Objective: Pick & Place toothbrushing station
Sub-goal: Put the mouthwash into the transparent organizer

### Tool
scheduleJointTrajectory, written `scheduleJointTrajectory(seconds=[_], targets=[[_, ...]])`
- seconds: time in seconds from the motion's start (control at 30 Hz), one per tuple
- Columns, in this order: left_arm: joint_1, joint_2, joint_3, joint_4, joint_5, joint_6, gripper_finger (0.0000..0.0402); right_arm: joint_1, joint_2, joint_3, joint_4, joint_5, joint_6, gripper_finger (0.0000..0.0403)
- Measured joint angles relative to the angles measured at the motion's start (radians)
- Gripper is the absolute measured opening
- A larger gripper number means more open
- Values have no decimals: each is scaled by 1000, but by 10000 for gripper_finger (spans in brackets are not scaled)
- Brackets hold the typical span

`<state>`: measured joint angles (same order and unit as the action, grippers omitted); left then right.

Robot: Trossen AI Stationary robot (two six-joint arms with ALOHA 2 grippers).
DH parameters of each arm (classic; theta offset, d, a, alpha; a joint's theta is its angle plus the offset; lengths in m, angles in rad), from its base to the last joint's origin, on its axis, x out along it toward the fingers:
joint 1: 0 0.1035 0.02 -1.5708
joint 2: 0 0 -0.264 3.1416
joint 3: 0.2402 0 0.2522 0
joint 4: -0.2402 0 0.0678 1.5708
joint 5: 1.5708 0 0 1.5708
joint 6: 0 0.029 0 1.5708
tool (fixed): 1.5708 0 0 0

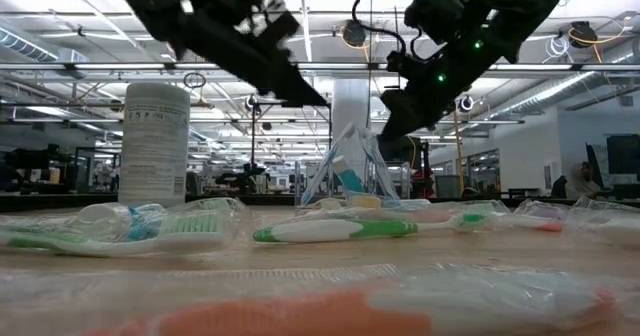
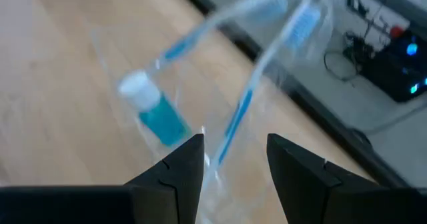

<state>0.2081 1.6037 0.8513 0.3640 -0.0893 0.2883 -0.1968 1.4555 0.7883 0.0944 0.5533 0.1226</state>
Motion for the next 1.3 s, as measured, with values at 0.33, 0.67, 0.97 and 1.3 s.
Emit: scheduleJointTrajectory(seconds=[0.33, 0.67, 0.97, 1.3], targets=[[12, 222, 189, -146, -59, 39, 8, -1, 12, 0, -56, 27, 49, 155], [32, 240, 235, -223, -78, -3, 4, -23, 40, 0, -77, 48, 49, 155], [64, 240, 234, -233, -77, -6, 4, -46, 59, -1, -86, 21, 76, 155], [72, 240, 234, -232, -33, -14, 6, -47, 60, -1, -84, 19, 72, 155]])
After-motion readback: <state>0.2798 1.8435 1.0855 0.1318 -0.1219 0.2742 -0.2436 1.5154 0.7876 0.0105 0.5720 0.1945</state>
